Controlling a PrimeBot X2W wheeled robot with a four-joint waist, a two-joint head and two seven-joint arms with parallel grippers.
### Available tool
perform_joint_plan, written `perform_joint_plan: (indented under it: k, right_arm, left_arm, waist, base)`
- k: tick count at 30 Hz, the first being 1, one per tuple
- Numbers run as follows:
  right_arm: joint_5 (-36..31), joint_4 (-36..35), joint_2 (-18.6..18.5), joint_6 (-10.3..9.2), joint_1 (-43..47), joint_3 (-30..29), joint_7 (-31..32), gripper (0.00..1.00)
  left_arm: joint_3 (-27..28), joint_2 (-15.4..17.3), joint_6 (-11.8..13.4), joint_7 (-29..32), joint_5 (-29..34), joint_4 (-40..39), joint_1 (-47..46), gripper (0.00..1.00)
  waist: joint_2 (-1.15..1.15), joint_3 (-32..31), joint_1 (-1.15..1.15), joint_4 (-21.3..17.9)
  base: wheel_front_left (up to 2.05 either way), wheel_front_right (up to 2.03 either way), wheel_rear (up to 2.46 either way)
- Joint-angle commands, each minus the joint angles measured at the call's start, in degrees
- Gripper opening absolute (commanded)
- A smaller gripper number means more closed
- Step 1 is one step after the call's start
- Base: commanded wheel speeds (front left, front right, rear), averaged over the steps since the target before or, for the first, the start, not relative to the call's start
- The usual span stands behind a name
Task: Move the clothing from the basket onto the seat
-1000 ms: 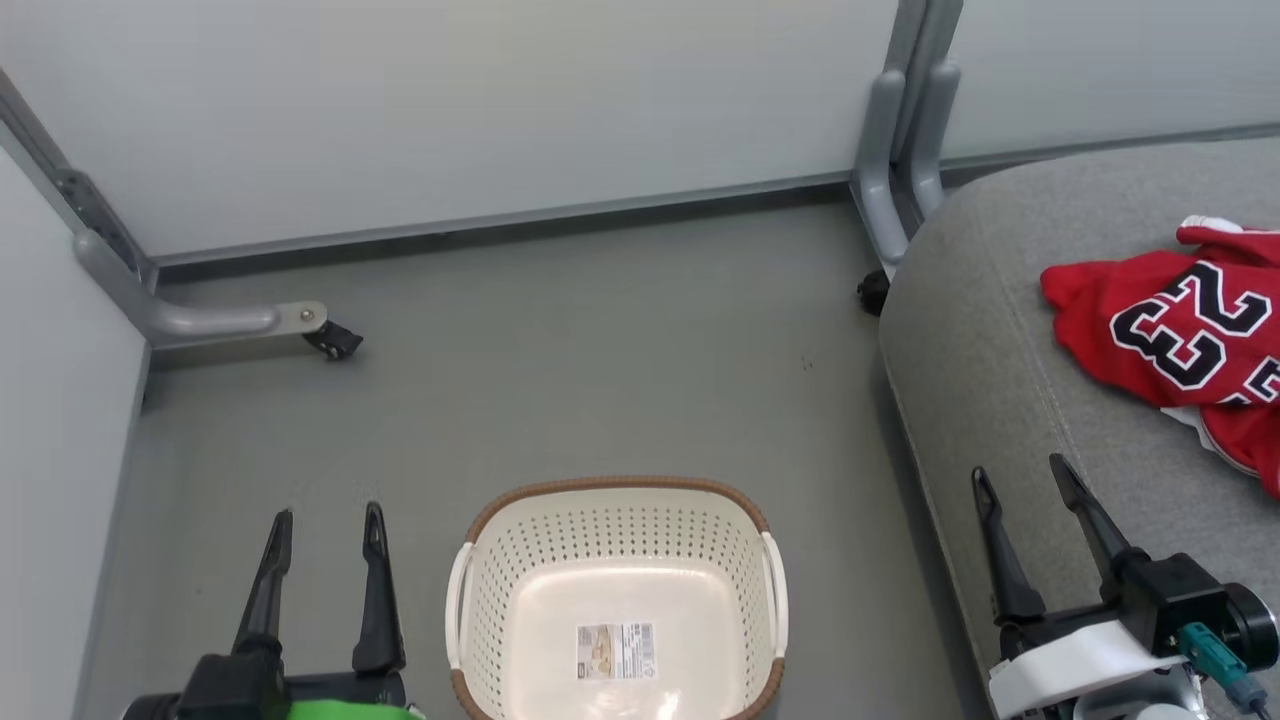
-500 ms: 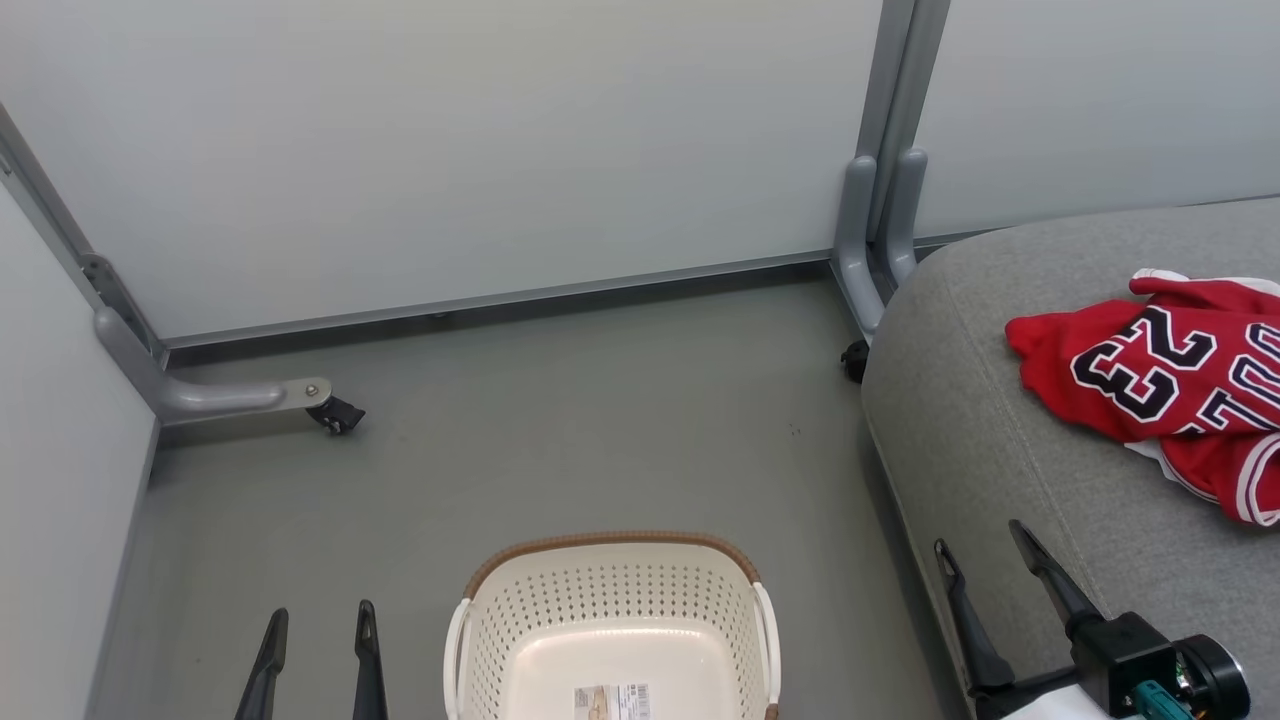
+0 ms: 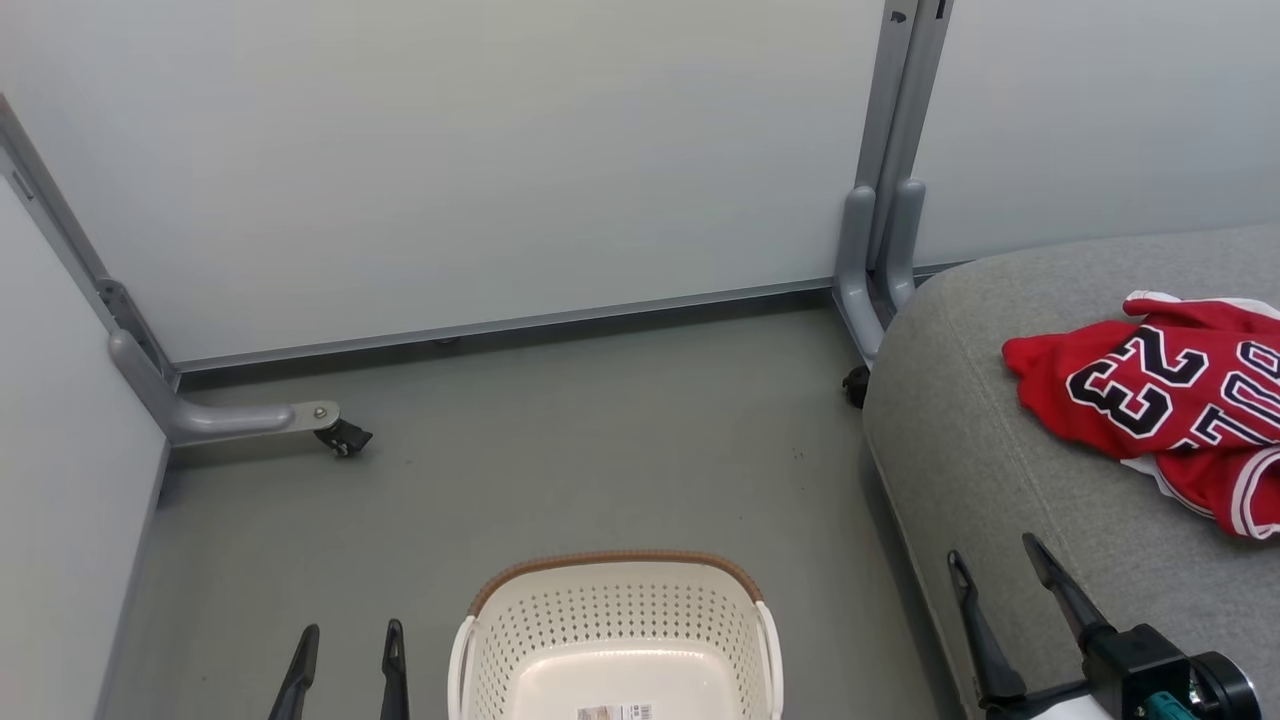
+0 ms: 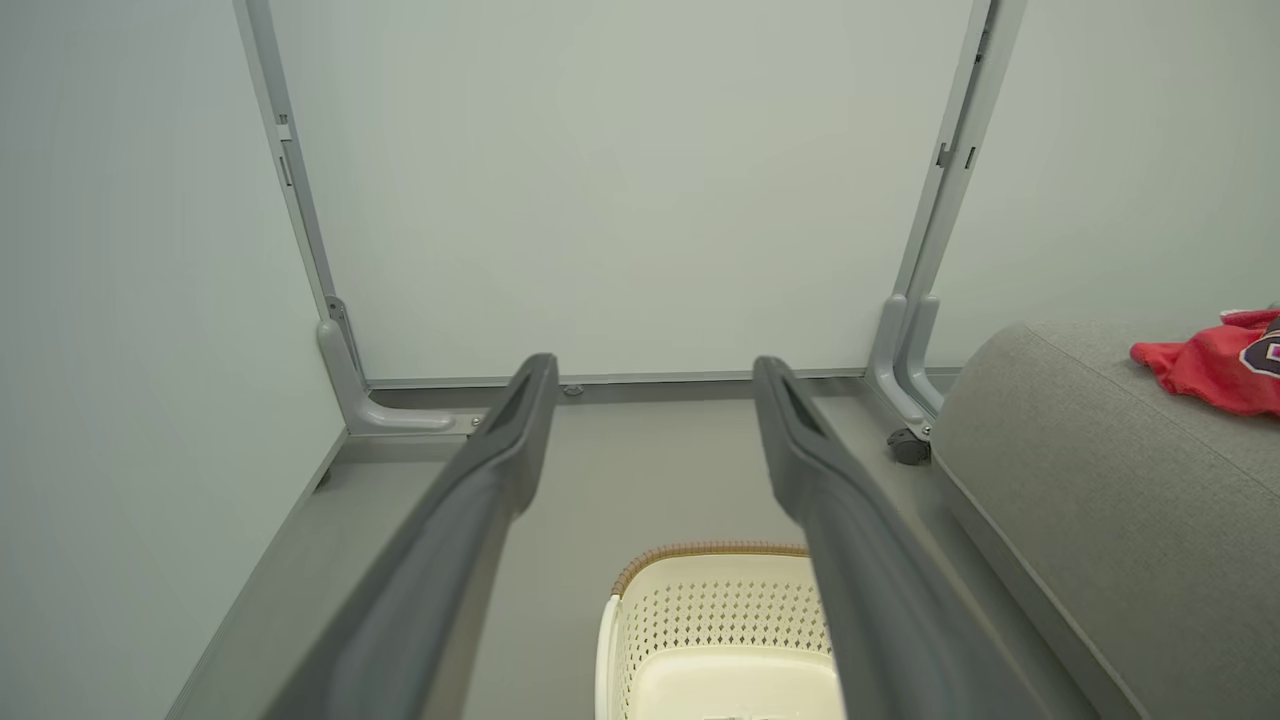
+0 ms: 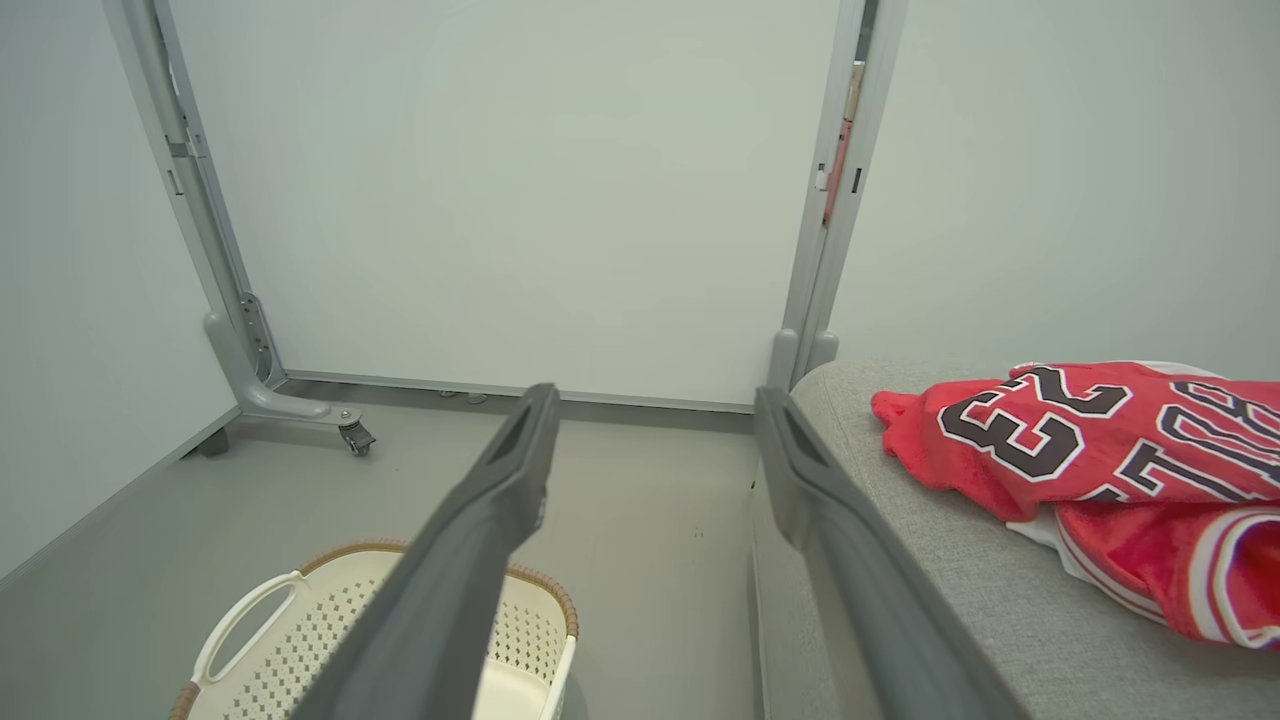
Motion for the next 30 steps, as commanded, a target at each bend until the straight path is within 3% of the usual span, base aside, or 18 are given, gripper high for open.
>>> perform_joint_plan:
  k: [1, 6, 17, 30]
  right_arm:
    - [0.01, 0.18, 0.03, 0.0, 0.02, 0.04, 0.0, 0.0]
    - [0.0, 2.71, 0.45, 0.0, 0.56, 0.22, 0.01, 0.0]
    - [15.49, 3.95, -0.39, -0.01, -2.0, -0.08, 2.7, 0.0]
    - [29.39, 5.25, -1.0, -0.02, -4.42, -0.6, 5.36, 0.0]
  left_arm:
    - [-0.07, -0.01, -0.01, -0.01, 0.08, 0.2, 0.01, 0.0]
    - [-0.21, -0.09, 0.0, 0.0, -0.38, 2.83, 0.05, 0.0]
    - [0.59, 0.63, -0.67, 2.76, -14.59, 4.35, -3.6, 0.0]
    - [1.49, 1.17, -1.41, 5.44, -27.38, 6.16, -7.16, 0.0]
  waist:
    - [0.0, 0.0, 0.0, 0.04]
    - [0.0, 0.0, 0.0, 0.04]
    - [0.0, 0.62, 0.0, -0.06]
    - [0.0, 1.26, 0.0, -0.18]
  base:
    - [0.0, 0.0, 0.0]
    - [0.0, 0.0, 0.0]
    - [0.0, 0.0, 0.0]
    - [0.0, 0.0, 0.0]
